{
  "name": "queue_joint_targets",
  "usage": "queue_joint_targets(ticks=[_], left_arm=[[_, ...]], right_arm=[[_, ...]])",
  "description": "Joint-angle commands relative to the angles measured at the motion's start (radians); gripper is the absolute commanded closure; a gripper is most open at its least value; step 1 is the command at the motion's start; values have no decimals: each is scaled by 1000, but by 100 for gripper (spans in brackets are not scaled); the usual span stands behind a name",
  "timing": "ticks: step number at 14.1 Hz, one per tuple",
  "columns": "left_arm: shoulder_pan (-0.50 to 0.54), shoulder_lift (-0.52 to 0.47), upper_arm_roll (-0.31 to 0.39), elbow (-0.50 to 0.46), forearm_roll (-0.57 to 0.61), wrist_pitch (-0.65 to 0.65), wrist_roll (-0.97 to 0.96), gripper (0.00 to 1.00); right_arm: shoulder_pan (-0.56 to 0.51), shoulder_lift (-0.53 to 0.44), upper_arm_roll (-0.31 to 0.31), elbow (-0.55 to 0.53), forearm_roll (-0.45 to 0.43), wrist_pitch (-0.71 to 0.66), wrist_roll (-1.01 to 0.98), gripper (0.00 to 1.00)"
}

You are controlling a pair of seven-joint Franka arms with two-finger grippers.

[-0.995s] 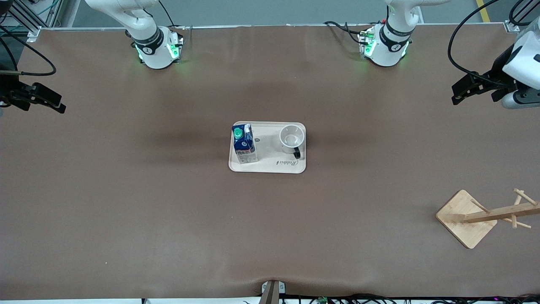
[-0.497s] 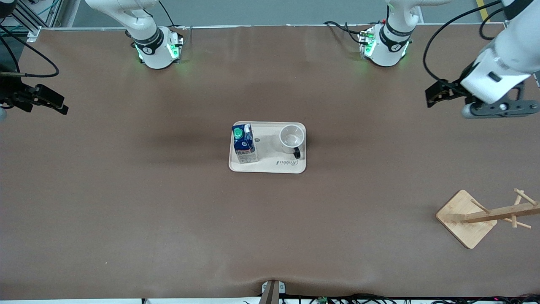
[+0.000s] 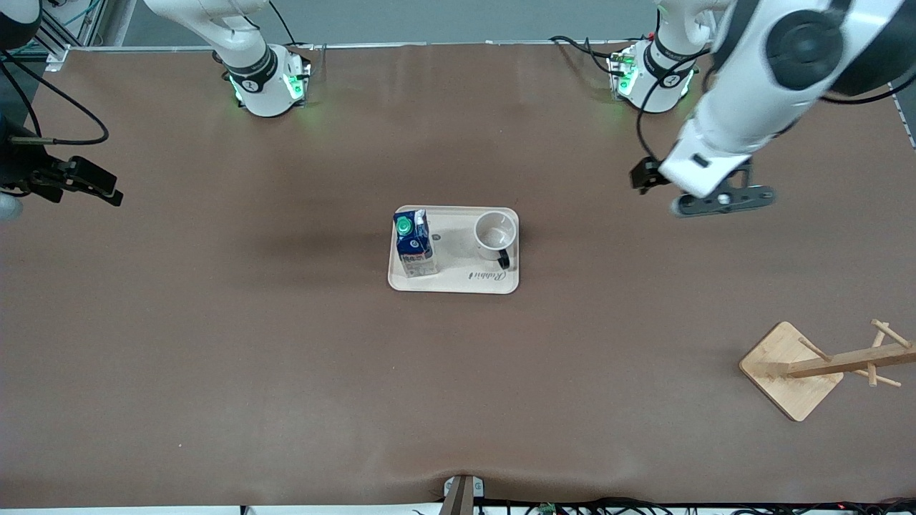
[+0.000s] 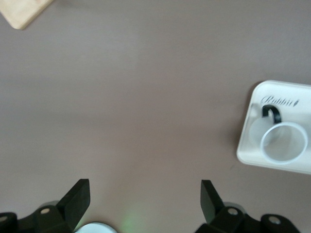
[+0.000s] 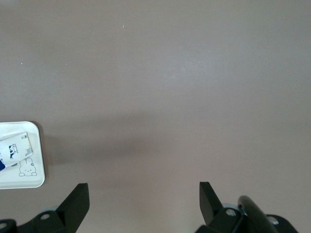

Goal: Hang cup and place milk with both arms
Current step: 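Grasp the mug rim with the left gripper while the right gripper approaches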

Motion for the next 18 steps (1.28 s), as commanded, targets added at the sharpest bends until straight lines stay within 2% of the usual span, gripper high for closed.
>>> queue_joint_targets(ticks=[1, 3, 5, 8, 11, 14, 16, 18], left_arm=[[3, 33, -67, -74, 16, 118, -107, 0], [-3, 95, -110, -74, 19, 180, -175, 0], [-31, 155, -118, -75, 19, 242, -216, 0], [-80, 241, -118, -95, 19, 357, -262, 0], [-108, 287, -118, -152, 20, 506, -289, 0], [-164, 351, -111, -155, 51, 554, -353, 0], [-171, 403, -117, -152, 169, 569, -466, 11], [-189, 440, -117, -152, 207, 602, -523, 21]], right_arm=[[7, 79, 1, 37, 11, -3, -7, 0], [31, 154, 3, 34, 29, -10, 4, 0], [30, 157, 1, 34, 81, -9, 4, 0], [-13, 186, -2, 31, 85, -113, 2, 0], [-27, 198, -2, 30, 91, -136, 5, 0], [45, 195, 3, 62, 101, -133, 85, 0], [154, 192, 3, 74, 98, -128, 105, 0], [246, 194, 3, 85, 95, -118, 105, 0]])
